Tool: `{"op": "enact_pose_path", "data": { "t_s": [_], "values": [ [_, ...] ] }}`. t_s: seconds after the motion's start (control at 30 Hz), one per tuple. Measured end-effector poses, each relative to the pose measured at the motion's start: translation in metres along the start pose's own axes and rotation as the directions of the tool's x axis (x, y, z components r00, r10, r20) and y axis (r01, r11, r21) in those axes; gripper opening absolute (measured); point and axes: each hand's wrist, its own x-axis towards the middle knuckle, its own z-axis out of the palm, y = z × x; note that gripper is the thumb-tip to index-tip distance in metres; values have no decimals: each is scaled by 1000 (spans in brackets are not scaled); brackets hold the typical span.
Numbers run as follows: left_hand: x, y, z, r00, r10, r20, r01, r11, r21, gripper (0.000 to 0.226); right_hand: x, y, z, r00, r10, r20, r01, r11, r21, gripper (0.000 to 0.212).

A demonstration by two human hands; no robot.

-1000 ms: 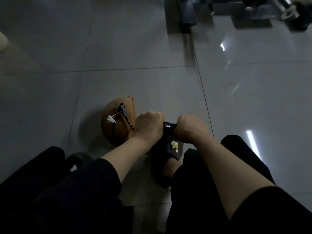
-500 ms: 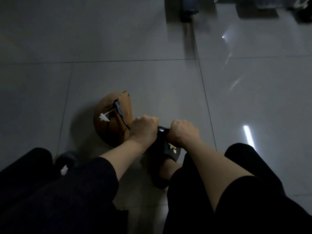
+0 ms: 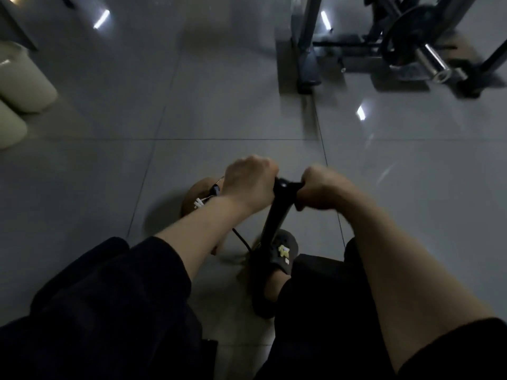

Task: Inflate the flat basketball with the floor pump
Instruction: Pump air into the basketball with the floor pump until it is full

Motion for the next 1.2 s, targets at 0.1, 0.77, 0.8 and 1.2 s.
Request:
{"op": "enact_pose_path", "data": {
  "t_s": [0.1,0.77,0.8,1.2],
  "values": [
    [3,-1,-12,999,-20,-45,19,1000,-17,6,-4,-7,-11,997,-18,-71,18,1000,-1,20],
    [-6,-33,151,961,-154,232,160,987,-9,10,69,11,120,991,76,107,-72,997,-33,22],
    [-6,-30,143,956,-132,264,137,991,-2,10,65,12,117,990,72,119,-68,997,-38,19],
    [15,3,19,998,-44,-54,44,999,-1,8,22,5,1,999,7,-47,-11,997,-73,26]
  ]
}}
